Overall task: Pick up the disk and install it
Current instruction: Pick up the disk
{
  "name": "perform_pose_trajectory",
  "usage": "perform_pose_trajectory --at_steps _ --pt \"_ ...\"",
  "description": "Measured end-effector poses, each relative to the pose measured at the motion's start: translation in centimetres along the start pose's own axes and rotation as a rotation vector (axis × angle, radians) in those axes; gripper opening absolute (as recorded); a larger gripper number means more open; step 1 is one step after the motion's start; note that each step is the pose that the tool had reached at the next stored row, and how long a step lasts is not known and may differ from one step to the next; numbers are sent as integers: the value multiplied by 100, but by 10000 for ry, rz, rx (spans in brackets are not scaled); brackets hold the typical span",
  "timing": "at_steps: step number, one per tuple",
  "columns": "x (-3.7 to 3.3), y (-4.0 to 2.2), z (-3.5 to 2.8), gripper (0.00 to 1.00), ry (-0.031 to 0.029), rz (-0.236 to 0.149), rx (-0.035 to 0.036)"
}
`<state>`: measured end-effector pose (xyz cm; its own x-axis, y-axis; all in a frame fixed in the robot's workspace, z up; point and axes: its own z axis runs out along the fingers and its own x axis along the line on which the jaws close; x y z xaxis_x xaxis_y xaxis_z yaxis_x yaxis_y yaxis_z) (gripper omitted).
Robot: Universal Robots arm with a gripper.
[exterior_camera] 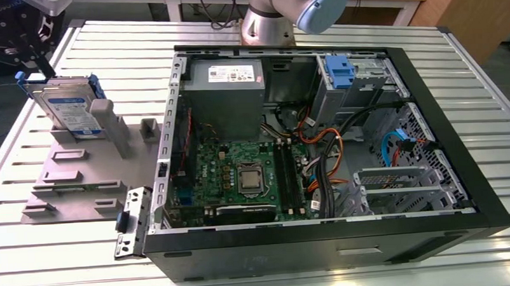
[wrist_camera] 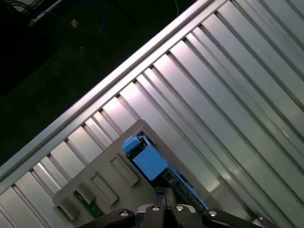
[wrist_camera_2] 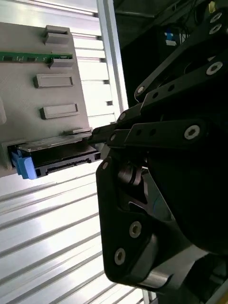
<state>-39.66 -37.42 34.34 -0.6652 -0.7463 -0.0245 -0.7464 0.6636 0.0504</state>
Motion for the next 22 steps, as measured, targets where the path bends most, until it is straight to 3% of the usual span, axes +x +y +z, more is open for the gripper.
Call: perform_pose_trajectory --at_steps 19,22 --pt "0 -1 9 11 170 -3379 -84" --pt "0 -1 9 11 177 -3510 -87"
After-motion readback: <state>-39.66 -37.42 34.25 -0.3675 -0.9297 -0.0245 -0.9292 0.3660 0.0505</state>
